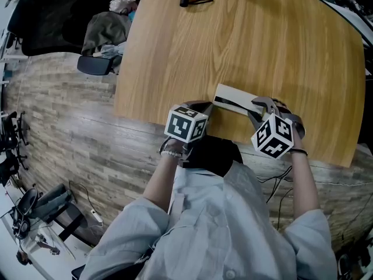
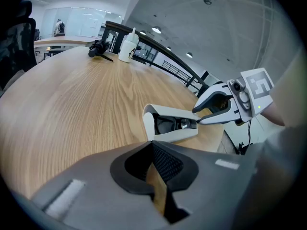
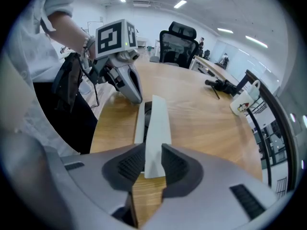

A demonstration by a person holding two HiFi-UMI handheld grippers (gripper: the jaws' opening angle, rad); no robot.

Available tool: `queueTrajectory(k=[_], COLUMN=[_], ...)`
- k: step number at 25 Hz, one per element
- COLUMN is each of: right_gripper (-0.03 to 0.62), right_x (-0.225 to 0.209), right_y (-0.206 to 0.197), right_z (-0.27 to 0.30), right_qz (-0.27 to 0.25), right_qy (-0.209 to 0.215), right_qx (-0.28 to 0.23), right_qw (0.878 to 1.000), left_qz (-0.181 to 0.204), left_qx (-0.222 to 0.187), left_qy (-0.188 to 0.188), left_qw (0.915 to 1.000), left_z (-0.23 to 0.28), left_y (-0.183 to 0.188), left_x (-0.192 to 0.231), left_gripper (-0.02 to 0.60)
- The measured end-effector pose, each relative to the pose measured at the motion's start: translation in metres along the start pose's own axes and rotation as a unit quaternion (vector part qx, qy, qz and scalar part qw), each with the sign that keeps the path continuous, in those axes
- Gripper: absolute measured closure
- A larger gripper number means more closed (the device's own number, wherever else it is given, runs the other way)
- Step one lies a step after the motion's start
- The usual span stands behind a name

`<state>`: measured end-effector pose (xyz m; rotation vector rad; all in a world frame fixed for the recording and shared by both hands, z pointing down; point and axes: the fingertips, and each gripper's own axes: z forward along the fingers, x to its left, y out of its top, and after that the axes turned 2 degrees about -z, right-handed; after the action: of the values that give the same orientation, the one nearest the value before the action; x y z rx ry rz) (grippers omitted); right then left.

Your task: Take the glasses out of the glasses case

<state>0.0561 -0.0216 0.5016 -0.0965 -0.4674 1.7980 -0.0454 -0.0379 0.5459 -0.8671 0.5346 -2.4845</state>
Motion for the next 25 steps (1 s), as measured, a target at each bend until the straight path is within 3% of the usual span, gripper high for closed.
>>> queueTrajectory(k=[3, 7, 10, 19, 25], right_gripper=[0.546, 0.563, 0.571, 0.582, 0.582], right_x=[-0.01, -0.025, -0.039, -0.058, -0.071], right_y=[0.0, -0.001, -0.003, -0.006, -0.009], right_z=[-0.006, -0.009, -0.012, -0.003, 0.001], right_qz=[-0.001, 0.002, 0.014, -0.003, 0.016], right_qy=[-0.029, -0.067, -0.093, -0.109, -0.118], right_qx=[-0.002, -0.008, -0.015, -0.004, -0.006], right_qw=[1.0, 0.998, 0.995, 0.994, 0.993], left_qz=[-0.002, -0.001, 0.025, 0.028, 0.027], left_qx=[0.0, 0.003, 0.017, 0.017, 0.017], left_qy=[-0.001, 0.001, 0.013, 0.013, 0.012], left_qw=[1.0, 1.0, 0.9995, 0.9994, 0.9994], left_z=[0.0, 0.0, 0.002, 0.002, 0.001], left_y=[0.0, -0.002, -0.005, -0.005, -0.004], left_x=[0.001, 0.002, 0.001, 0.002, 0.001], left_gripper=[0.577, 0.577, 0.577, 0.577, 0.577])
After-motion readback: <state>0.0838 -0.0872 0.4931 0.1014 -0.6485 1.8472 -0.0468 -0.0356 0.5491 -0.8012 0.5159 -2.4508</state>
